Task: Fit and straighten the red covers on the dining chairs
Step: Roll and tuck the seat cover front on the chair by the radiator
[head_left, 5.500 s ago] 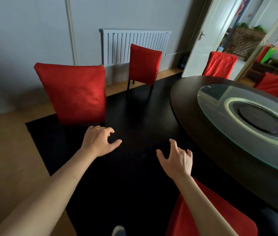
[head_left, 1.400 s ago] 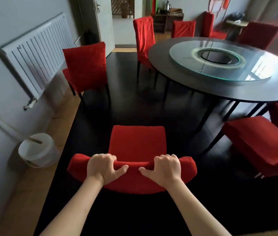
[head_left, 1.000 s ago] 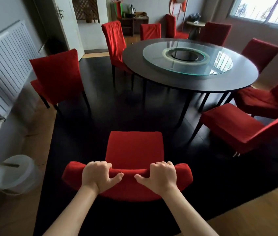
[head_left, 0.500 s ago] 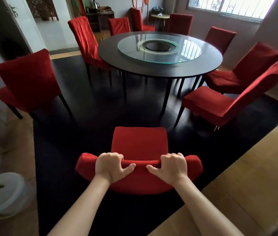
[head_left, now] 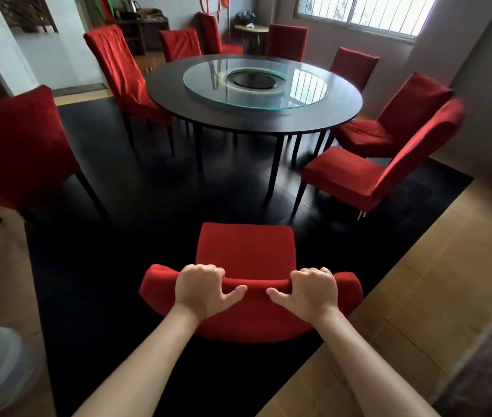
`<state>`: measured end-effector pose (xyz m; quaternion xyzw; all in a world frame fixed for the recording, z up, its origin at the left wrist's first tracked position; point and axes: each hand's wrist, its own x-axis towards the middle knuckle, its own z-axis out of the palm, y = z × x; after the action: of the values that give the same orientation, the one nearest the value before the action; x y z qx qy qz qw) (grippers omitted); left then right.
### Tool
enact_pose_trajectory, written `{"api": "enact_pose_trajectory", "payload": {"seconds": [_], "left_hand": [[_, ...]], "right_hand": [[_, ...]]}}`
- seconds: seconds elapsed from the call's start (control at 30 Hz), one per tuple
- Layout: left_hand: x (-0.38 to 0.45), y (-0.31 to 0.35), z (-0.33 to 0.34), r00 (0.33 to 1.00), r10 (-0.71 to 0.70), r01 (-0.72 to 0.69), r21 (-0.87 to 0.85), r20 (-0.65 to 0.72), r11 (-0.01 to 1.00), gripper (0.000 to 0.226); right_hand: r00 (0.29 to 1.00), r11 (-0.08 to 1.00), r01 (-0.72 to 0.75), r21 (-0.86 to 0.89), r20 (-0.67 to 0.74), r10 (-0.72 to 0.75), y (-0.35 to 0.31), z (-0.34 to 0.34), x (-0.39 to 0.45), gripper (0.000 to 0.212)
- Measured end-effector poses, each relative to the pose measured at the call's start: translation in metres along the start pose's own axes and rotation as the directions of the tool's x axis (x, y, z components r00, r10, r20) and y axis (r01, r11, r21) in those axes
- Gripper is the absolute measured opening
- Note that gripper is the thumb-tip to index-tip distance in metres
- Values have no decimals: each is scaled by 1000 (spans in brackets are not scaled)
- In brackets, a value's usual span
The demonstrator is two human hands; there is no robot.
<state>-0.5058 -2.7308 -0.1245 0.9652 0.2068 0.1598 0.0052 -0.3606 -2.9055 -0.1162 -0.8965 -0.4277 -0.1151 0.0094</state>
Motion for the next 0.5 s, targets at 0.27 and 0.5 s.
{"api": "enact_pose_trajectory", "payload": {"seconds": [0.27,0.5], "left_hand": [[34,-28,8,998,30,-29,20,-56,999,64],[43,-67,11,993,57,-56,10,-105,998,62]], "right_hand": [[980,997,-53,57,-190,63,-12,8,33,68],[982,997,-48,61,-178,58,-44,13,45,70]]}}
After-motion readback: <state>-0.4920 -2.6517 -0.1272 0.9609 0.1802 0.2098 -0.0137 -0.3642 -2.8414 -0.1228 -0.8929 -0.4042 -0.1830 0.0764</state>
